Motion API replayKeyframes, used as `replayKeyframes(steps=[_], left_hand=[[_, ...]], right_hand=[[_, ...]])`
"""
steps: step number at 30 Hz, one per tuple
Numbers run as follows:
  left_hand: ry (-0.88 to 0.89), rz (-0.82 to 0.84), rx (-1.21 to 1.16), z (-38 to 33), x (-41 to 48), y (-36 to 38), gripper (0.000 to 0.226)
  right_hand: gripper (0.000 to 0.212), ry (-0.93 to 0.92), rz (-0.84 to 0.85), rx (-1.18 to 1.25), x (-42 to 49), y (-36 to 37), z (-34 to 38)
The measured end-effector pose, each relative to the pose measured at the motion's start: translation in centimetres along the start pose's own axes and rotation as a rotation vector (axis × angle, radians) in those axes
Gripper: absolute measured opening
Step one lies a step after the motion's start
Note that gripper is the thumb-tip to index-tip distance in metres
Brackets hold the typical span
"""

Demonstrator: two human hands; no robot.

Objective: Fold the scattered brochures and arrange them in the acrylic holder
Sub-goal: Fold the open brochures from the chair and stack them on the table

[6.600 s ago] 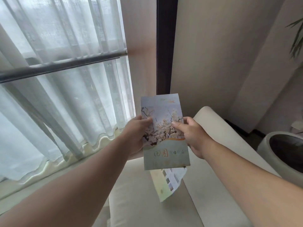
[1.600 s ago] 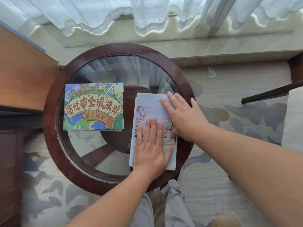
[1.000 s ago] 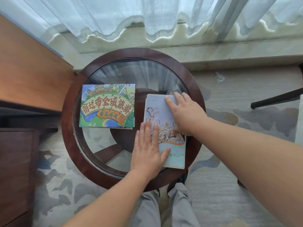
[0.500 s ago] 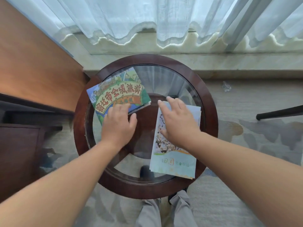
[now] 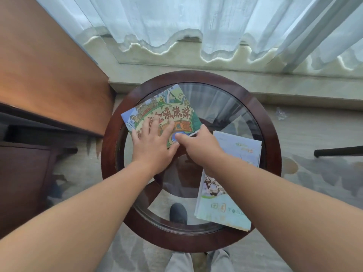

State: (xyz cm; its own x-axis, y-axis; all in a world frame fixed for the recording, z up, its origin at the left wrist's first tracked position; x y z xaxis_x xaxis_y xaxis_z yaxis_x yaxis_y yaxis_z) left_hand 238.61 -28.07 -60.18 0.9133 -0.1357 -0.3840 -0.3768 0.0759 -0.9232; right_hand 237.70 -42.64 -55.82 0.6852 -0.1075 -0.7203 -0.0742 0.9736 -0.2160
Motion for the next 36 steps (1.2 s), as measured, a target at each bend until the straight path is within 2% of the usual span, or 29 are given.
replayKeyframes(steps=[3, 5, 8, 9, 11, 14, 17, 19, 22, 24, 26, 27, 29, 31, 36], left_hand=[[-0.010, -0.151, -0.122, 0.7, 0.7, -1.7, 0.050], [-0.078, -0.217, -0.173, 1.7, 3.9, -3.2, 0.056], [-0.150, -0.076, -0.169, 2.7, 8.4, -4.3, 0.075], [-0.151, -0.034, -0.173, 2.6, 9.1, -4.3, 0.079], [-0.133, -0.036, -0.176, 2.1, 9.3, -4.1, 0.080], [-0.150, -0.101, -0.151, 1.9, 8.5, -4.0, 0.075], [-0.187, -0.102, -0.149, 2.2, 8.0, -4.0, 0.077], [-0.207, -0.095, -0.209, 2.9, 7.6, -4.4, 0.071], [-0.223, -0.105, -0.486, 4.0, 6.6, -5.9, 0.049], [-0.188, -0.145, -0.619, 4.2, 5.8, -7.5, 0.041], [-0.158, -0.202, -0.712, 3.7, 4.8, -9.3, 0.041], [-0.160, -0.233, -0.762, 3.3, 4.2, -10.1, 0.042], [-0.157, -0.275, -0.861, 1.8, 3.2, -11.5, 0.042], [-0.150, -0.256, -0.922, -0.8, 2.0, -11.9, 0.039], [-0.188, -0.085, -0.940, -8.4, -2.5, -7.7, 0.039]], right_hand=[[0.051, 0.116, -0.047, 0.235, 0.5, 1.0, -0.1], [0.046, 0.165, -0.021, 0.309, 0.5, 1.7, -0.4], [0.013, 0.230, 0.020, 0.462, 0.8, 1.9, -0.9], [0.008, 0.255, 0.028, 0.511, 0.9, 1.9, -1.0], [0.009, 0.303, 0.064, 0.590, 0.9, 2.2, -1.1], [0.026, 0.330, 0.104, 0.702, 0.8, 2.8, -1.0], [0.026, 0.335, 0.116, 0.720, 0.7, 2.7, -1.1], [0.021, 0.339, 0.129, 0.715, 0.5, 2.5, -1.1], [0.017, 0.325, 0.158, 0.702, 0.2, 1.8, -0.8], [0.035, 0.296, 0.126, 0.658, -0.1, 0.8, -0.4], [0.056, 0.244, 0.018, 0.514, -0.5, -1.0, 0.0], [0.053, 0.193, -0.041, 0.408, -0.8, -2.1, 0.3], [0.028, 0.068, -0.133, 0.225, -1.6, -4.7, 1.1], [0.019, 0.009, -0.201, 0.130, -2.5, -7.4, 1.2], [0.011, 0.086, -0.322, -0.083, -4.7, -13.1, -4.0]])
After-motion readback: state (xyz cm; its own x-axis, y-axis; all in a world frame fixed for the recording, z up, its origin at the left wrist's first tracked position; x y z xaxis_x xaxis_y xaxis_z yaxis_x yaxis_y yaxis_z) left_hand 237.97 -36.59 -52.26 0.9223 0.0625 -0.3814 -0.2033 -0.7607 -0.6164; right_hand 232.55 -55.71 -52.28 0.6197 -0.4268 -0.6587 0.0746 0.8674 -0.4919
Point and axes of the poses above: each hand's wrist, its own x-axis towards the middle knuckle, its own y-axis out of the palm, z = x × y, the point moved 4 cm from there along x, towards the middle knuckle, and after that the axes turned 4 degrees about x, right-handed, at the moved point
